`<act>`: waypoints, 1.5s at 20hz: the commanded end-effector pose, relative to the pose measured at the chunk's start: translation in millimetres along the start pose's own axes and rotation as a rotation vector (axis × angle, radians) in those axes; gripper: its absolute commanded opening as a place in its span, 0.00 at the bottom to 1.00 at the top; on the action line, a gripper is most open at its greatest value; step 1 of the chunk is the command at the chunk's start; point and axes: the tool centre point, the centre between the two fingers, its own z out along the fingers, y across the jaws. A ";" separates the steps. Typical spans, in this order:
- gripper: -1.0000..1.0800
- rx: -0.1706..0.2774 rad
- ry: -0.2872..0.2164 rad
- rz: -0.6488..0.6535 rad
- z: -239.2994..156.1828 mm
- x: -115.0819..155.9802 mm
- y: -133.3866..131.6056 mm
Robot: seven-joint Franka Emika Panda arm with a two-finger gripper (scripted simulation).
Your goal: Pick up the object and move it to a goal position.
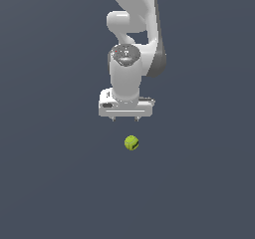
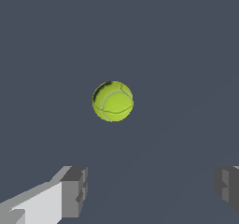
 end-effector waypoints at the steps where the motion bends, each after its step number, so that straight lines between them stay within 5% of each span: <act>1: 0.96 0.000 0.000 0.000 0.0 0.0 0.0; 18: 0.96 -0.029 -0.025 -0.037 2.2 -4.1 5.6; 30: 0.96 -0.005 0.011 -0.133 42.0 29.2 -14.5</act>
